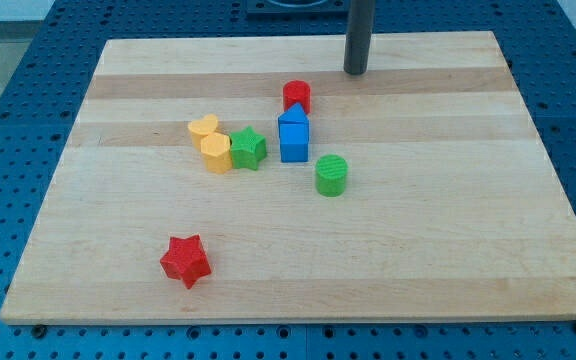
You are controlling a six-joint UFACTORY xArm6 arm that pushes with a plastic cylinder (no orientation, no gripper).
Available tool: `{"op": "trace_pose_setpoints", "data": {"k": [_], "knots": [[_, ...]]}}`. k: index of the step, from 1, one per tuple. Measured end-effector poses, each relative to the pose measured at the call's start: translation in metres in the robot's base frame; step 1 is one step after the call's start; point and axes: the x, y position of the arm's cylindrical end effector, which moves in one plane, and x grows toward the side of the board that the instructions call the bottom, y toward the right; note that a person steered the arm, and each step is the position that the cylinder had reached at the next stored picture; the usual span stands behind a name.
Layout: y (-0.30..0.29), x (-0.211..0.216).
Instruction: Place the red circle top left to the triangle
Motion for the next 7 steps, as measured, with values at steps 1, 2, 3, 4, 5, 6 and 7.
{"op": "trace_pose_setpoints", "data": {"k": [1, 2, 3, 4, 5, 6, 7], "knots": [[-0.001, 0.018], [-0.013, 0.040], [-0.043, 0.055], [-0.079, 0.055], [-0.104, 0.055], [-0.093, 0.050], [-0.074, 0.029]]}}
